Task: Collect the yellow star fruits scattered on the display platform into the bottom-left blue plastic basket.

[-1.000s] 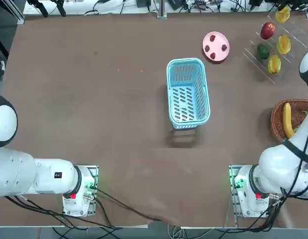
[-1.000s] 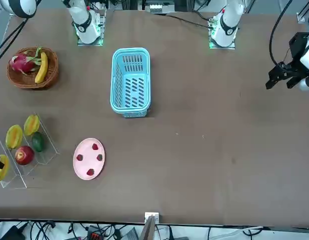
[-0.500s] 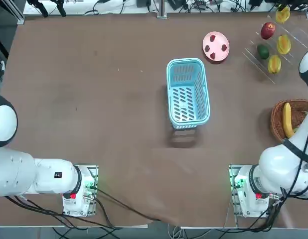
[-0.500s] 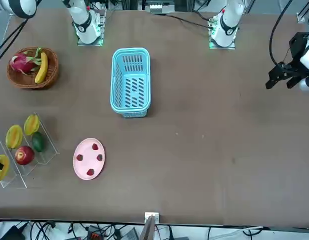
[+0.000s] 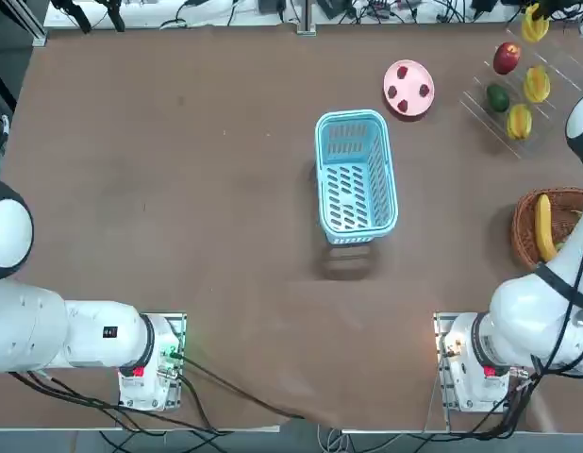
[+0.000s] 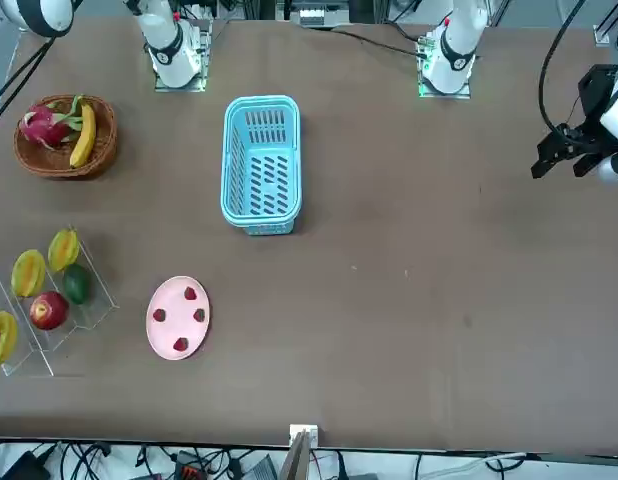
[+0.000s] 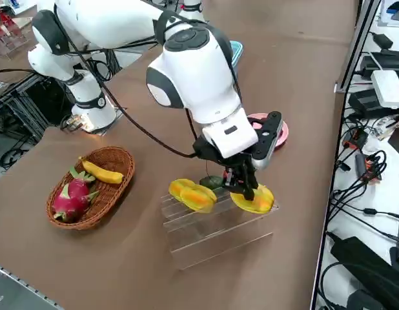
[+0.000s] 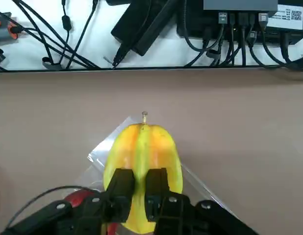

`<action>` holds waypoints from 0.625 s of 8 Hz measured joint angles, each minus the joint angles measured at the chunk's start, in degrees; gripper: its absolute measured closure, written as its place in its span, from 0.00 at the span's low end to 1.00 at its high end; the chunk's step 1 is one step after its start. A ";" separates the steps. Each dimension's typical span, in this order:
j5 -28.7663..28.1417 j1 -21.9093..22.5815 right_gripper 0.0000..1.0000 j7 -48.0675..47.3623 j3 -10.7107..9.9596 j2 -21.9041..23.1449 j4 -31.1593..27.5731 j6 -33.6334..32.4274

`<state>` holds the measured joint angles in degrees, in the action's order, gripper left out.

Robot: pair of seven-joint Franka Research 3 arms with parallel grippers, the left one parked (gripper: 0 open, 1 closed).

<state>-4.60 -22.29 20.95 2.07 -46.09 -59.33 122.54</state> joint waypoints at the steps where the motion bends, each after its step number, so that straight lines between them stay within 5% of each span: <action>1: 0.00 0.00 0.83 0.00 -0.01 0.00 0.01 0.00; 5: 0.01 0.05 0.83 0.05 -0.21 0.20 1.64 -6.59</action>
<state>-4.59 -22.24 20.99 1.86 -45.89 -57.68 115.95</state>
